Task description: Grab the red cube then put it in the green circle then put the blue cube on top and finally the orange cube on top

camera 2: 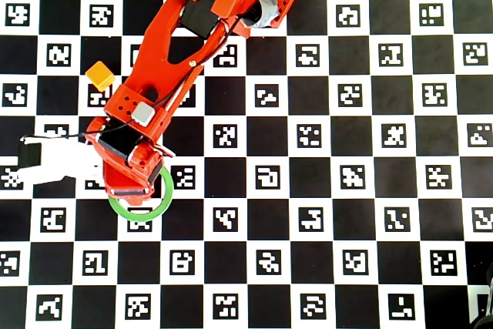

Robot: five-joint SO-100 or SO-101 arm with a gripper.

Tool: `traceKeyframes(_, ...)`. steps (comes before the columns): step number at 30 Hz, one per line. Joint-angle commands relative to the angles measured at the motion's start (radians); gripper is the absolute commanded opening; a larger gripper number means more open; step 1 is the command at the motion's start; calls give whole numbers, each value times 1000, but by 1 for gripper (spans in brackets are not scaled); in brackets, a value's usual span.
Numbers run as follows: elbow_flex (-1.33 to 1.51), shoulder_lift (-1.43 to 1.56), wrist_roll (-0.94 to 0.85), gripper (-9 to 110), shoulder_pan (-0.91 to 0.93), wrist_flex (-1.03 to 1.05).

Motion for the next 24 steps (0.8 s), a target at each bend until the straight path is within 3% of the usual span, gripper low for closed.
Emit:
traceKeyframes(1, -11, 25, -2, 2, 14, -26)
traceKeyframes(24, 44, 20, -21, 2, 17, -74)
